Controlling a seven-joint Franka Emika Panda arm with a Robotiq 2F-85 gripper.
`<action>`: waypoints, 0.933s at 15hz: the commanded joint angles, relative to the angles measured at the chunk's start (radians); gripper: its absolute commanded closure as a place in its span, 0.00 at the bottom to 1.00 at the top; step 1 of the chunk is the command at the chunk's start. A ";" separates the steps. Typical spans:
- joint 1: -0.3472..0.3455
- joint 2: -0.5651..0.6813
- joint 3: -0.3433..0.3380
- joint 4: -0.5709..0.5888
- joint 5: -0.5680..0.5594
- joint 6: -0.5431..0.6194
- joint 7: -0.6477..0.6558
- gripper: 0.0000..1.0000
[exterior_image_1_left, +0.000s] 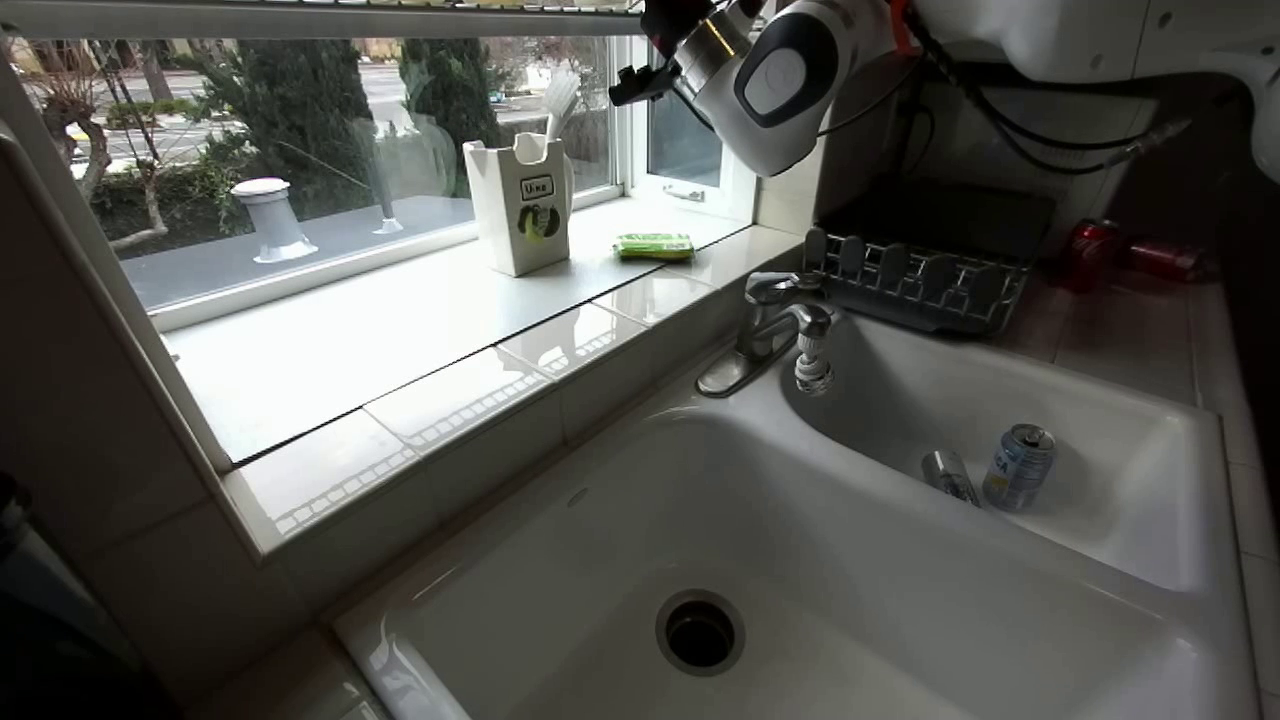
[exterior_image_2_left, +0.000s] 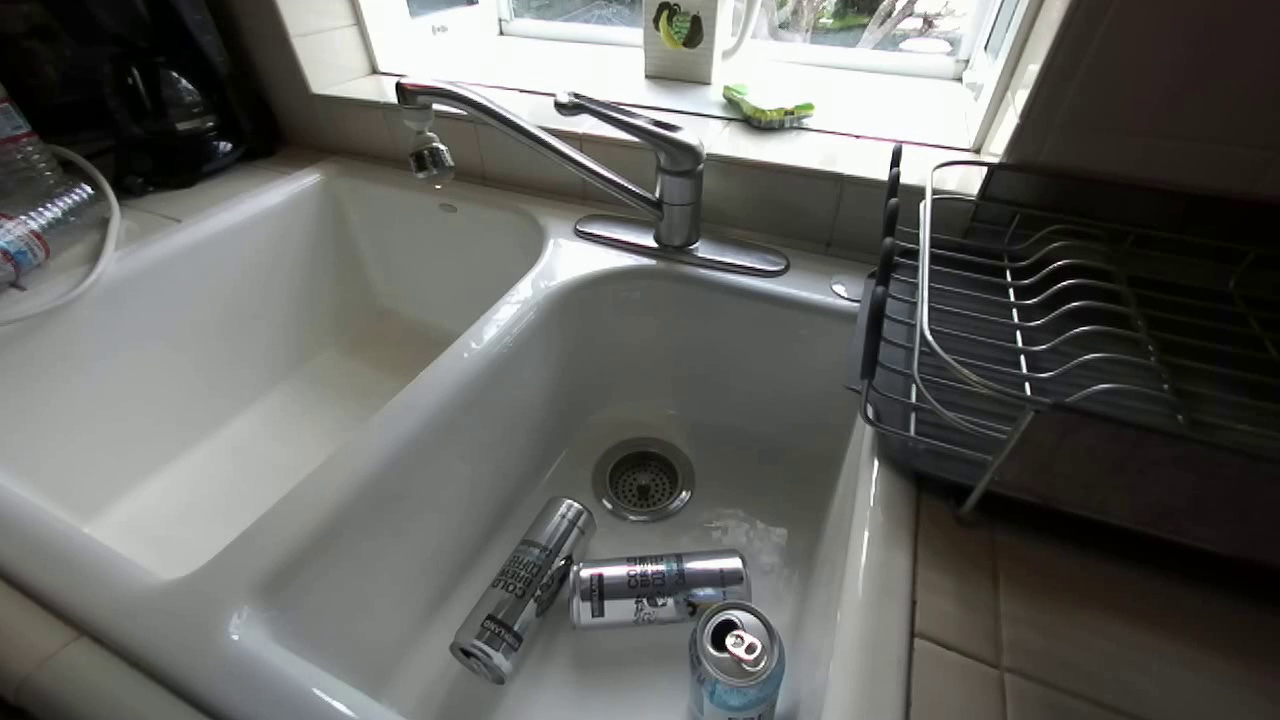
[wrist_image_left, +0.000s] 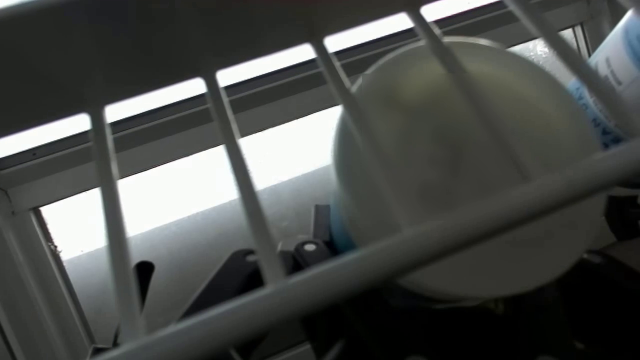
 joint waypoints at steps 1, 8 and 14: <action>0.008 0.016 -0.008 -0.015 -0.017 -0.014 -0.021 0.47; 0.029 0.016 -0.044 -0.019 -0.010 -0.022 -0.018 0.00; 0.041 -0.015 -0.066 -0.034 -0.012 -0.040 -0.027 0.00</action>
